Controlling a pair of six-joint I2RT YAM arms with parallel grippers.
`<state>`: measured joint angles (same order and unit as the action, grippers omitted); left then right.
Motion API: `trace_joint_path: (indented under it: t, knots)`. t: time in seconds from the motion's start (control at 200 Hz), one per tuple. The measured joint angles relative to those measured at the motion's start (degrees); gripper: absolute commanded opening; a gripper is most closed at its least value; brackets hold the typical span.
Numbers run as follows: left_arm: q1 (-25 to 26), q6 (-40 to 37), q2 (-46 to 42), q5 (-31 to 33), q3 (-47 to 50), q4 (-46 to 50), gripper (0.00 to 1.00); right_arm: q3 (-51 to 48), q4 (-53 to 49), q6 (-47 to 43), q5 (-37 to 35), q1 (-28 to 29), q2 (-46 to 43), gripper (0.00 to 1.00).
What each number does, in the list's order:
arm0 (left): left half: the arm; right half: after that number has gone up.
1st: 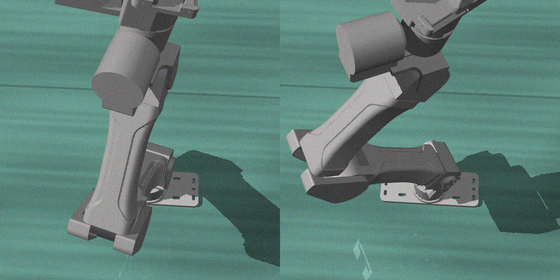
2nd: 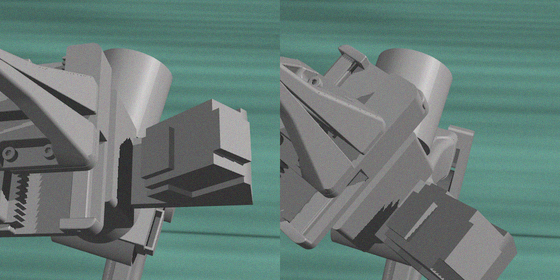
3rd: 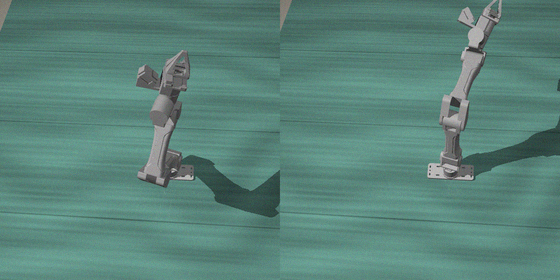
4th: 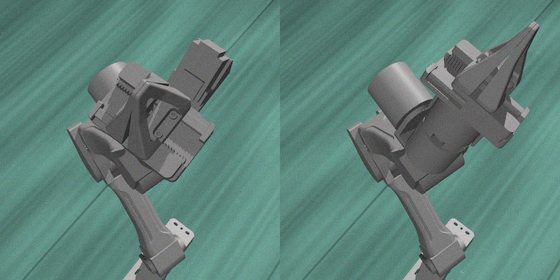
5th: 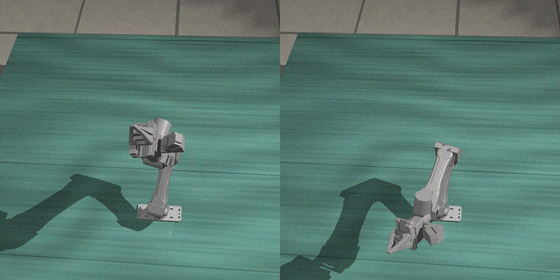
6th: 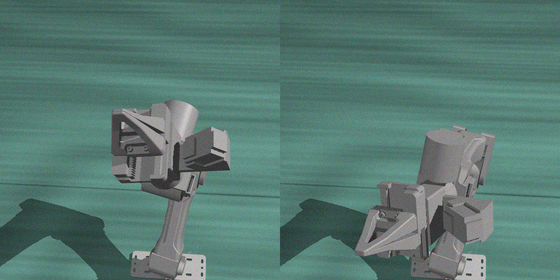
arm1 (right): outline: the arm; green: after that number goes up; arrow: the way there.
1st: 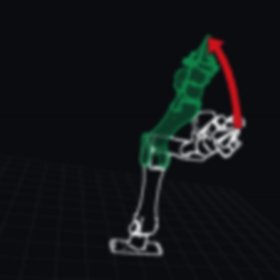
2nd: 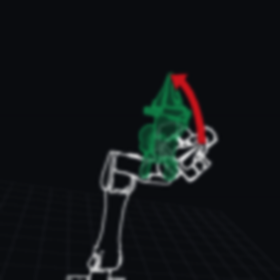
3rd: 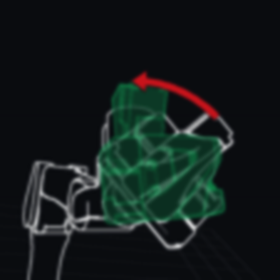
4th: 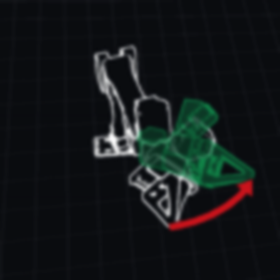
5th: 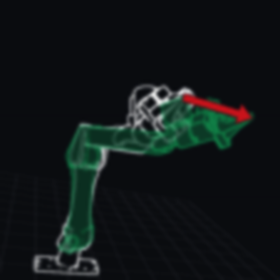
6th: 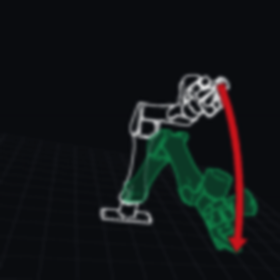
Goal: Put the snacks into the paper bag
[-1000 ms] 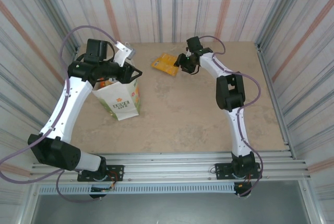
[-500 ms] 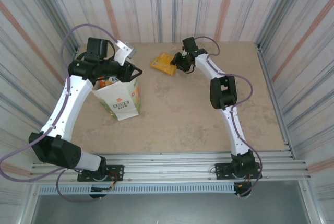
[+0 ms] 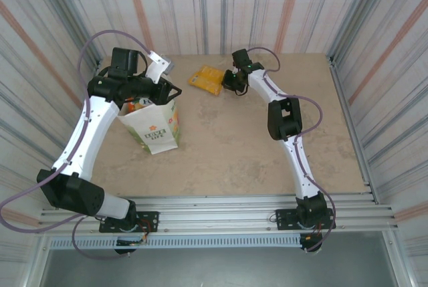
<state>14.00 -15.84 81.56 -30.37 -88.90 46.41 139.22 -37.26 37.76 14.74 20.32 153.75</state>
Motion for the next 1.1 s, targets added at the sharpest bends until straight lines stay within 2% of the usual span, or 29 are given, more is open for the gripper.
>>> trace_joint_path:
  t: [0.14, 0.256, 0.301, 0.406, 0.571, 0.732, 0.897, 1.102]
  knots:
    - [0.42, 0.00, -0.09, 0.22, -0.02, -0.02, 0.52, -7.06, -1.09, -2.51, -1.40, -0.04, -4.70, 0.00]
    - [0.92, 0.20, -0.63, 0.28, 0.00, -0.02, 0.52, -15.41, -1.44, -4.50, -1.62, -0.15, -9.94, 0.22]
    - [1.16, 0.35, -0.94, 0.37, 0.00, -0.04, 0.52, -17.84, -1.42, -5.05, -1.60, -0.37, -11.74, 0.27]
    - [2.86, 1.09, -1.27, 1.51, -0.02, -0.04, 0.53, -21.03, -1.38, -6.27, -1.07, -0.79, -14.86, 0.34]
    - [8.63, 4.11, 1.60, 5.77, -3.74, 0.81, 0.53, -27.02, 0.24, -7.87, -0.59, -1.99, -21.57, 0.39]
    - [14.27, 8.04, 10.05, 12.76, -14.86, 2.60, 0.59, -38.27, 3.89, -8.52, 0.55, -4.44, -32.11, 0.41]
    - [20.11, 11.19, 22.51, 19.21, -29.66, 6.34, 0.58, -48.89, 7.26, -8.74, 1.99, -8.74, -41.29, 0.42]
    - [21.35, 19.23, 42.80, 24.39, -50.99, 12.11, 0.61, -58.51, 9.27, -9.81, 3.74, -14.12, -49.59, 0.43]
